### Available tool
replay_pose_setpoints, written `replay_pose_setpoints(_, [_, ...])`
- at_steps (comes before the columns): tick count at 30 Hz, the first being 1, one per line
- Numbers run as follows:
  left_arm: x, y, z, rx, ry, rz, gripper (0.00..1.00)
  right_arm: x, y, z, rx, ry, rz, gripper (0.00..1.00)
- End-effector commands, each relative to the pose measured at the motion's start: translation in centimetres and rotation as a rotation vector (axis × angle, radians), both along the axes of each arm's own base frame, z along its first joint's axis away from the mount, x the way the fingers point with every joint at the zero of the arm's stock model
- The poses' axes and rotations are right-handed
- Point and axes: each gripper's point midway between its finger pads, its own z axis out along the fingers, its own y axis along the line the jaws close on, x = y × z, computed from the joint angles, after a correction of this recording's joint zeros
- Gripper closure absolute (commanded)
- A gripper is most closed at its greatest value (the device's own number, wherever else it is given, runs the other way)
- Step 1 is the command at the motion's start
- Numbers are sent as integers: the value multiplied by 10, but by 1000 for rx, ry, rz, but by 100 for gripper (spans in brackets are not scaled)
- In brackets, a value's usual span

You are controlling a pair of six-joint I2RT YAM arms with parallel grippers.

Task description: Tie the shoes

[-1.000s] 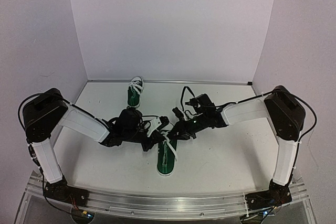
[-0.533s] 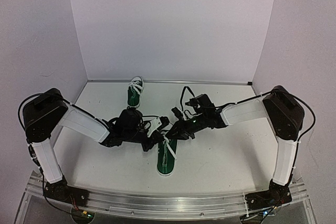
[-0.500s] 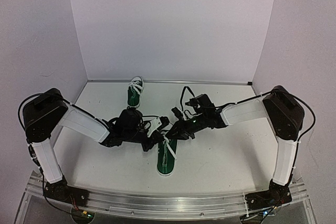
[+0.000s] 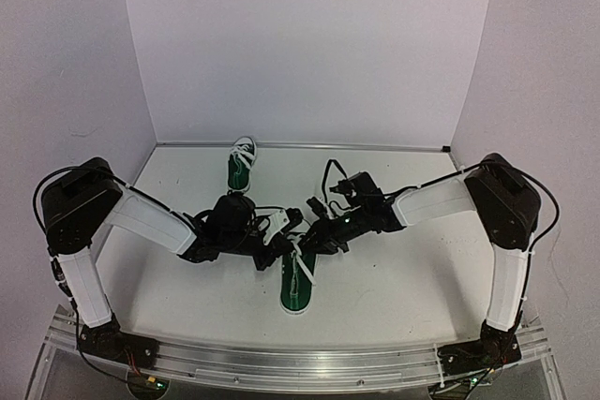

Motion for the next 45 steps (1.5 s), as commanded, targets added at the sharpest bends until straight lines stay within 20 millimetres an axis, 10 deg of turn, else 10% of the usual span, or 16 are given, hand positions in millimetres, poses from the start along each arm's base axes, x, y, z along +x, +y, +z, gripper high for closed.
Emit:
replay_pose_setpoints(1, [4, -13, 16, -34, -38, -16, 100, -5, 10, 1, 27, 2, 33, 87])
replay_pose_setpoints(11, [4, -11, 19, -25, -52, -9, 99, -1, 7, 15, 31, -54, 14, 100])
replay_pose_setpoints(35, [-2, 54, 33, 220, -44, -18, 48, 3, -3, 31, 24, -125, -43, 100])
replay_pose_setpoints(45, [16, 45, 30, 246, -18, -100, 37, 2, 0, 37, 49, -133, -28, 100])
